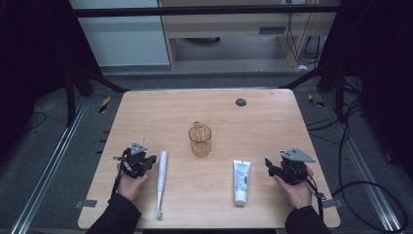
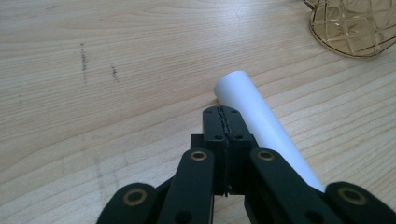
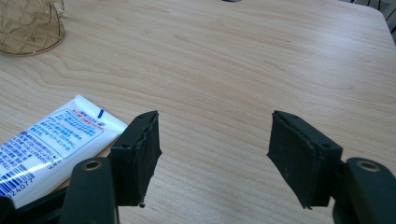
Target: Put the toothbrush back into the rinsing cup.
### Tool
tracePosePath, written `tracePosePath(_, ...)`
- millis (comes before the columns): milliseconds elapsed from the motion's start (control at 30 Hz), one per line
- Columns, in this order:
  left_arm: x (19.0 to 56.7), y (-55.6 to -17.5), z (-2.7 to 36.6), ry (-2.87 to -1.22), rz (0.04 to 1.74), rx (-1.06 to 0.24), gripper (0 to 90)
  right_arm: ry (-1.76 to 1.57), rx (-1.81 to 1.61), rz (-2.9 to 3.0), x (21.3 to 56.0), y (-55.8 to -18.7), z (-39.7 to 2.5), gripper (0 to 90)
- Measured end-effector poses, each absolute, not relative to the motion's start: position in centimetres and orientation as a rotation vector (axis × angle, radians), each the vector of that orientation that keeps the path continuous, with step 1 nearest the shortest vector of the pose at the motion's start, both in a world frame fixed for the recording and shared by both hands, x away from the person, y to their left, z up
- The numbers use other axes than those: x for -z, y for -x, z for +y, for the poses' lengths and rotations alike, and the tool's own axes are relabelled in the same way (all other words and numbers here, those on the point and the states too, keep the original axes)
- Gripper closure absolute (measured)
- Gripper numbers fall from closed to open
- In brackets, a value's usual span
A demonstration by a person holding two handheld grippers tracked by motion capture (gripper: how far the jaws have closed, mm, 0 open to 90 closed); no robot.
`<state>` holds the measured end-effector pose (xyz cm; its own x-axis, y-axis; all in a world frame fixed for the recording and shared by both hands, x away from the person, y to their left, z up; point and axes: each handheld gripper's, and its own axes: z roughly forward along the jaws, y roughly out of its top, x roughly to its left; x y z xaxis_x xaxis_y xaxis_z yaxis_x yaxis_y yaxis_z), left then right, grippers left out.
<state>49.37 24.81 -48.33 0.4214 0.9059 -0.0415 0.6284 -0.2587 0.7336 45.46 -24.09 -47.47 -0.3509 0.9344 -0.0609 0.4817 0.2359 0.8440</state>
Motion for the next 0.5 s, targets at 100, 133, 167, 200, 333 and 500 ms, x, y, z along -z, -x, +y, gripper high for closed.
tracePosePath(100,48.4,-49.4,24.6,-1.995,1.292,-0.514,89.6,-1.295,-1.011,1.932,47.5,-45.5,-24.2,33.6)
tracePosePath(133,48.4,-49.4,24.6,-2.000,1.286,-0.514,89.6,-1.295,-1.011,1.932,47.5,-45.5,-24.2,33.6)
tracePosePath(167,48.4,-49.4,24.5,-1.997,1.285,-0.510,89.6,-1.300,-1.012,1.930,47.5,-45.5,-24.2,33.6)
tracePosePath(200,48.4,-49.4,24.5,-1.997,1.281,-0.506,89.6,-1.300,-1.013,1.929,47.5,-45.5,-24.3,33.6)
tracePosePath(333,48.6,-49.5,23.9,-2.014,1.270,-0.504,89.6,-1.302,-1.013,1.930,47.5,-45.5,-24.3,33.5)
tracePosePath(500,48.6,-49.3,23.5,-2.022,1.252,-0.495,89.6,-1.300,-1.010,1.932,47.5,-45.5,-24.2,33.5)
